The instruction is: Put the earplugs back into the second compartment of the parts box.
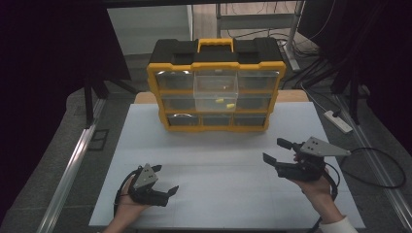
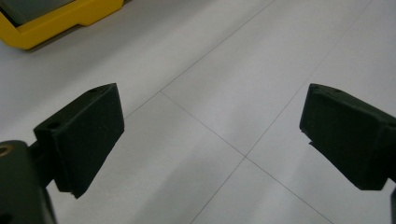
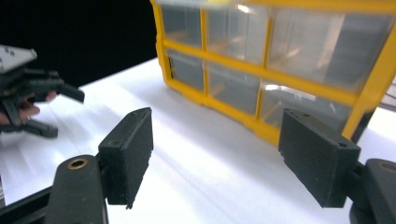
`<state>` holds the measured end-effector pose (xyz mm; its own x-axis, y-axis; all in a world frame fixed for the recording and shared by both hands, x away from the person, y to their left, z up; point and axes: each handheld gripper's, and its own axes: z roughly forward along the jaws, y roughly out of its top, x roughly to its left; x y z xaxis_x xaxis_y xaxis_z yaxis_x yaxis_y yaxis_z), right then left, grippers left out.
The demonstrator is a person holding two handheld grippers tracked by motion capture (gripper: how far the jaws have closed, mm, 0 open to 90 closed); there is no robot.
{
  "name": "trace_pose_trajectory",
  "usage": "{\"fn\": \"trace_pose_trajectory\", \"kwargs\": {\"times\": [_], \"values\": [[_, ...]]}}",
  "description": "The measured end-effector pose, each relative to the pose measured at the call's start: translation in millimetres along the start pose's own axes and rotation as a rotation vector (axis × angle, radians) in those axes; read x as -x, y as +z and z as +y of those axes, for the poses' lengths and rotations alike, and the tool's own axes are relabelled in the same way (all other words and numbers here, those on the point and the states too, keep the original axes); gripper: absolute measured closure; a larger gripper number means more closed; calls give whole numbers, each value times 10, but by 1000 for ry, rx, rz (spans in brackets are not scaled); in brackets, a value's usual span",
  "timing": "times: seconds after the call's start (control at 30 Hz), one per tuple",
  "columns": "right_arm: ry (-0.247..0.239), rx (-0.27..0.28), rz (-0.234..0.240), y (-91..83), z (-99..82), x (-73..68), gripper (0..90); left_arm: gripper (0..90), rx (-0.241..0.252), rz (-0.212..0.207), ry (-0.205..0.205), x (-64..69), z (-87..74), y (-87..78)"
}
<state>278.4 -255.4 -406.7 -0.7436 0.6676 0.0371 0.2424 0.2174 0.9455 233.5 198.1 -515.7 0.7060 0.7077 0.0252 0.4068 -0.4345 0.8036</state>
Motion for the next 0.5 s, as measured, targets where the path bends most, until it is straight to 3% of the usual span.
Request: {"fn": "trace_pose_trajectory", "kwargs": {"times": [0.2,0.37,0.5], "values": [[4,-50,-27,-56,-351,41,258,67,-1,1,-1,-4,-3,-3],[59,-79,-52,-73,-621,152,258,67,-5,0,0,1,-6,-3],[82,-102,-73,-61,-739,227,257,66,-8,-2,-5,-4,-11,-3]]}}
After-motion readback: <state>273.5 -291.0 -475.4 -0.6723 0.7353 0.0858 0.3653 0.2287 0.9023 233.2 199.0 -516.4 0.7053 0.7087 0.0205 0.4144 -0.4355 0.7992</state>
